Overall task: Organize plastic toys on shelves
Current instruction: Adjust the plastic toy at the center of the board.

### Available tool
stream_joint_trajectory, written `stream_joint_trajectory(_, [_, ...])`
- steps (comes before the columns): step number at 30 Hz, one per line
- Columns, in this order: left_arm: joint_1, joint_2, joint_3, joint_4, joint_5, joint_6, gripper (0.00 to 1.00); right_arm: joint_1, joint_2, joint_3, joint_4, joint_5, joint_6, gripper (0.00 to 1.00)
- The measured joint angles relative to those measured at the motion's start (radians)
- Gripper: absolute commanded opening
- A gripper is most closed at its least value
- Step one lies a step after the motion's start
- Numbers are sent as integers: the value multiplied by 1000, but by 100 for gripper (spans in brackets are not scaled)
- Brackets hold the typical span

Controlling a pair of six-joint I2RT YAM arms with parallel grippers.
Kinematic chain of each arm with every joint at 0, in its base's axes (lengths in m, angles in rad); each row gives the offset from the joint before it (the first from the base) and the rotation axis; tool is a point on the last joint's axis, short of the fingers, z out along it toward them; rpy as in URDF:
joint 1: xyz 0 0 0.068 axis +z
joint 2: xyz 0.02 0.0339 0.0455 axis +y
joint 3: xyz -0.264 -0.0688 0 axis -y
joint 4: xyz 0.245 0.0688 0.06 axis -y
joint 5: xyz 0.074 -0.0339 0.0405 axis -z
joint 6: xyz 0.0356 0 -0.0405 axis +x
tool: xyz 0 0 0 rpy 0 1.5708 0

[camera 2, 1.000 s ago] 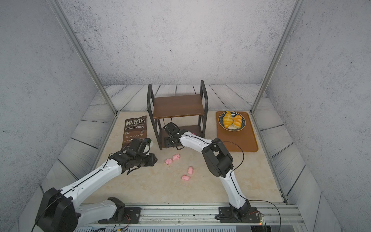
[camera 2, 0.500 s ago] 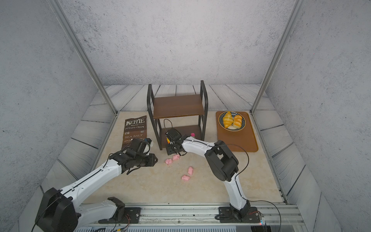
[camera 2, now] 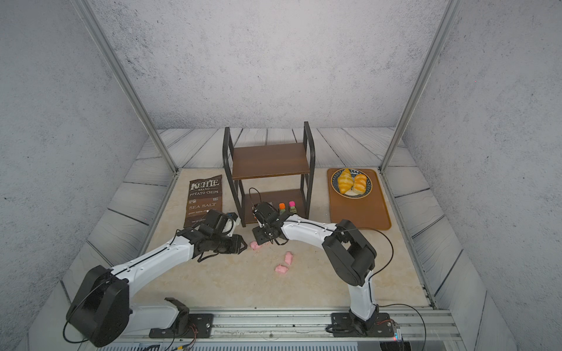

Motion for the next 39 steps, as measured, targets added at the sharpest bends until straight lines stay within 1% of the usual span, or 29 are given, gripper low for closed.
stream_joint_trajectory(2, [0,40,4,16,15,6,39,0,-42,-40,3,5,1,60])
stream_joint_trajectory(5, [0,100,23,29,30,14,40,0,-106,-109,8,3,2,56])
stream_joint_trajectory(9, [0,156,62,41,29,22,39,0,-185,-196,17,-20,7,45])
stream_joint_trajectory(11, [0,184,87,47,28,28,38,0,-211,-229,23,-35,10,42])
stream_joint_trajectory(15, [0,239,122,71,26,38,35,2,-227,-291,46,-67,16,41])
stream_joint_trajectory(17, [0,258,129,80,25,45,29,7,-227,-317,54,-81,21,41])
stream_joint_trajectory(19, [0,279,129,94,21,51,26,15,-227,-331,57,-91,29,41])
stream_joint_trajectory(21, [0,306,132,105,18,54,20,24,-227,-334,64,-100,32,41])
stream_joint_trajectory(24, [0,335,135,119,16,52,20,33,-227,-334,78,-108,37,41])
stream_joint_trajectory(33, [-8,335,122,141,-39,47,19,49,-214,-323,92,-113,43,41])
stream_joint_trajectory(35, [-8,330,117,144,-40,47,16,50,-197,-310,92,-112,51,39])
stream_joint_trajectory(39, [-5,297,94,131,-45,6,16,50,-157,-284,96,-111,67,39])
